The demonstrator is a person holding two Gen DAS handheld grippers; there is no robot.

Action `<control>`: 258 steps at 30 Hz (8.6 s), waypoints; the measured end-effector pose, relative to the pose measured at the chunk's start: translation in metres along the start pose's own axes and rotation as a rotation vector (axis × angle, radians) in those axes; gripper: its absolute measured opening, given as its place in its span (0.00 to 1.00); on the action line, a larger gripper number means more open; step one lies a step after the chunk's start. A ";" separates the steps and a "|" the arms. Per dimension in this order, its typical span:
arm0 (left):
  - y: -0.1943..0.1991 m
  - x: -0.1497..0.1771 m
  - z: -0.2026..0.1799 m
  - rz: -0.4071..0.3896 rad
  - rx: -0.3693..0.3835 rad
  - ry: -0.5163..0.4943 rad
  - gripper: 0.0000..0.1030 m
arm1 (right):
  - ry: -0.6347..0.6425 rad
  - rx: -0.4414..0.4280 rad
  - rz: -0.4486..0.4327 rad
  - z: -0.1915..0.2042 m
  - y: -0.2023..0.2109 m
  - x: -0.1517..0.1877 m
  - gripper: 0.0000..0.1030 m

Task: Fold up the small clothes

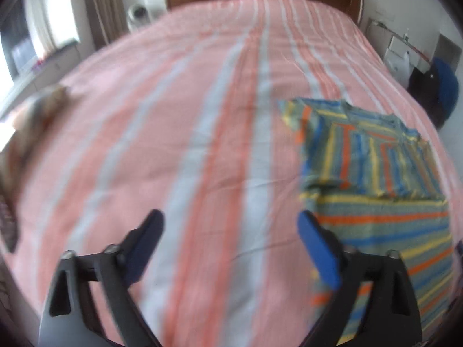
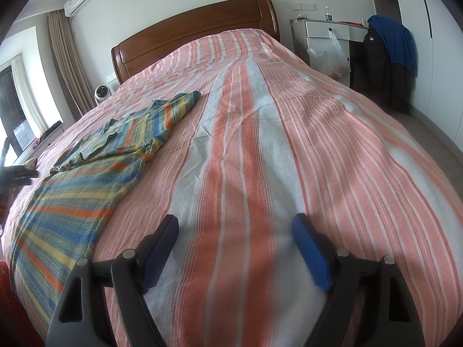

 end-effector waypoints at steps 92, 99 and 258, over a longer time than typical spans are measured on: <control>-0.038 0.072 0.043 -0.094 -0.020 0.103 1.00 | 0.009 0.017 0.006 0.001 0.001 0.000 0.78; -0.038 0.072 0.044 -0.095 -0.020 0.102 1.00 | 0.009 0.017 0.006 0.001 0.001 0.000 0.78; 0.037 0.015 0.016 0.044 0.306 -0.088 0.99 | 0.018 0.019 0.052 0.002 0.003 -0.006 0.78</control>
Point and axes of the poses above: each gripper's, at about its wrist camera, not at the fingertips, and y roughly against the way its jaws point, z to its left, x to its underside, the point moved 2 cm from there along -y, roughly the way its jaws point, and after that the axes turned 1 degree about -x, right-handed, at the moved point
